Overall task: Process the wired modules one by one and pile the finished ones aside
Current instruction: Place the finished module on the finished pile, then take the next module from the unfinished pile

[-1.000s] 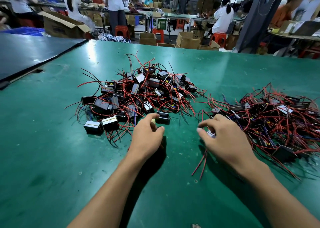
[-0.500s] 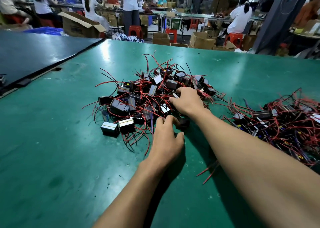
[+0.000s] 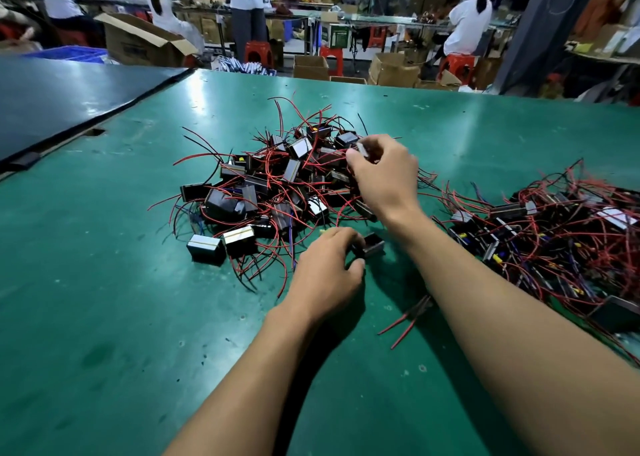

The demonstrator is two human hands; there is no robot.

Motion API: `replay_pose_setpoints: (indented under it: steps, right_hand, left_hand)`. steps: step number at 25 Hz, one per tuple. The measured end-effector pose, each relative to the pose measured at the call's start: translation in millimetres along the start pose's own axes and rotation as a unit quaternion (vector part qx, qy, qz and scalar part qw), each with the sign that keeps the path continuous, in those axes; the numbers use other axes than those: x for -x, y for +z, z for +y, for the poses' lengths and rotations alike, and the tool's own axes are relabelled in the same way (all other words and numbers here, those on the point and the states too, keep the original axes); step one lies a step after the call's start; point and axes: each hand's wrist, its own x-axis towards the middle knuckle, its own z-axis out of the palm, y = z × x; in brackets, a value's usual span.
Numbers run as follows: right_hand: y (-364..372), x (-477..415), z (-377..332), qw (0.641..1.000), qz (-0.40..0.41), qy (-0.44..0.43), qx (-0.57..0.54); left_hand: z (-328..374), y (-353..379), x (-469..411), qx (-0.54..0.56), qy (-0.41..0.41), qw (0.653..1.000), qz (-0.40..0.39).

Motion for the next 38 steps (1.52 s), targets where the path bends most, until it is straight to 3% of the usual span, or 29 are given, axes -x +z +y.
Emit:
replay_pose_setpoints:
  steps: [2,4,6,9,13,15,18,21,24,32,38]
  right_hand:
    - [-25,4,-7,0.988,0.007,0.065,-0.141]
    - [-54,12,-12,0.934,-0.027,0.154,-0.321]
    - [-84,24,-8,0.871,-0.061,0.226,-0.432]
    - [-115,51,8,0.802,-0.093,0.299,-0.509]
    - [-127,85,22,0.766,-0.078,0.357,-0.528]
    - [-124,94,20,0.764,-0.073,0.363,-0.528]
    - [-117,100,16,0.793,-0.071,0.356,-0.489]
    - [-111,103,15,0.768,-0.059,0.369,-0.520]
    - [-109,105,13,0.738,-0.064,0.387,-0.550]
    - [-116,106,8,0.712,-0.070,0.392,-0.578]
    - [-113,105,12,0.733,-0.052,0.384,-0.558]
  left_hand:
    - [-1,2,1,-0.005,0.000,1.000,0.006]
    - [0,1,2,0.013,-0.006,1.000,0.012]
    - [4,-2,2,0.046,-0.008,0.999,0.016]
    - [14,-9,6,0.122,-0.029,0.992,0.009]
    - [24,-13,14,0.203,-0.062,0.977,0.004]
    - [29,-13,19,0.246,-0.074,0.966,0.002]
    - [33,-13,25,0.339,-0.090,0.936,0.003]
    - [33,-14,26,0.395,-0.090,0.914,0.000]
    - [35,-15,26,0.410,-0.083,0.908,0.000]
    - [41,-19,30,0.395,-0.061,0.916,-0.016]
    - [40,-11,30,0.375,-0.088,0.920,-0.071]
